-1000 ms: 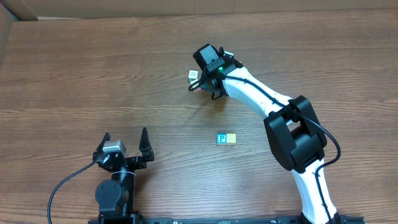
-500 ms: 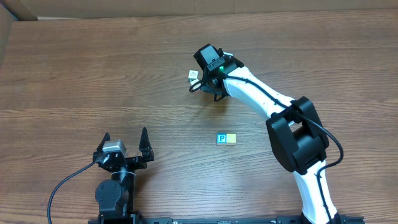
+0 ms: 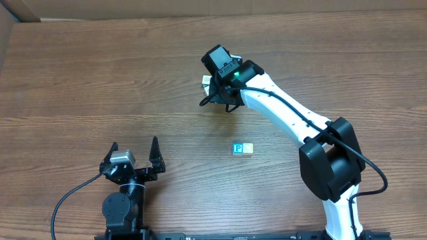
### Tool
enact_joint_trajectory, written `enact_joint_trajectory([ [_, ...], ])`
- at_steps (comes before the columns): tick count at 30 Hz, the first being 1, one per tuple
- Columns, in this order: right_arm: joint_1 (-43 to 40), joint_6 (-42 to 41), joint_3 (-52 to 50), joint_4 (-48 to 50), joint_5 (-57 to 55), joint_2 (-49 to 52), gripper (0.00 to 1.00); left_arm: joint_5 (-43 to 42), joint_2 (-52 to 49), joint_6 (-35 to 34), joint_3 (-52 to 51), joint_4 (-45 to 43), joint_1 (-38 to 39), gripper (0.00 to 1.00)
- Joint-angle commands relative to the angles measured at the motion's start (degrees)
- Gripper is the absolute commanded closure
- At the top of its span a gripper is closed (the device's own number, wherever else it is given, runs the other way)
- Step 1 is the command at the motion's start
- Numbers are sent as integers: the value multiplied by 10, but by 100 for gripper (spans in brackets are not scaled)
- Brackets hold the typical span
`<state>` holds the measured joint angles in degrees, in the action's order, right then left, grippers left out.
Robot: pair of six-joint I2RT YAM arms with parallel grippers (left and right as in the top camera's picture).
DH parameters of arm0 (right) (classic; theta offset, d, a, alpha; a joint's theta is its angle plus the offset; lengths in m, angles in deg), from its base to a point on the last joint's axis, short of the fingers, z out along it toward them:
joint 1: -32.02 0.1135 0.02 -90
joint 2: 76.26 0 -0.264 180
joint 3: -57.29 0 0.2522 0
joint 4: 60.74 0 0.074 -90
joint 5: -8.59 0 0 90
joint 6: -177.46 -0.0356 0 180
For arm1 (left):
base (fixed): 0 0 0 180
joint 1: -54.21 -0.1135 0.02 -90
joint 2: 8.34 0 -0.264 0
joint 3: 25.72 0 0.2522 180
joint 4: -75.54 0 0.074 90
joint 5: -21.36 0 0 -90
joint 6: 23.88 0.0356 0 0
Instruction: Flip 5 blocks
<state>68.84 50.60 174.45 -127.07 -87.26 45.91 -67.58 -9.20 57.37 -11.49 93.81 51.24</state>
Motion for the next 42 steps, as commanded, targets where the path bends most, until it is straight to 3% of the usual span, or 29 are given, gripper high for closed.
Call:
enact_joint_trajectory([
  [1,-24,3,-5,6,-5,-16,25,-6,6,10,-2,-1,4,0],
  [2,-29,3,-6,9,-5,-16,8,-6,6,10,-2,-1,4,1],
  [3,-33,3,-6,10,-5,-16,0,-6,6,10,-2,-1,4,0],
  [7,-45,3,-6,26,-5,-16,0,-6,6,10,-2,-1,4,0],
  [11,-52,2,-13,31,-22,-16,31,-6,6,10,-2,-1,4,0],
  [12,-52,2,-17,34,-23,-16,33,-6,6,10,-2,-1,4,0],
  [26,-35,25,-143,218,-40,-14,37,-6,6,10,-2,-1,4,0],
  [39,-35,29,-146,255,-87,30,41,-6,6,10,-2,-1,4,0],
  [42,-35,29,-146,255,-87,31,46,-6,6,10,-2,-1,4,0],
])
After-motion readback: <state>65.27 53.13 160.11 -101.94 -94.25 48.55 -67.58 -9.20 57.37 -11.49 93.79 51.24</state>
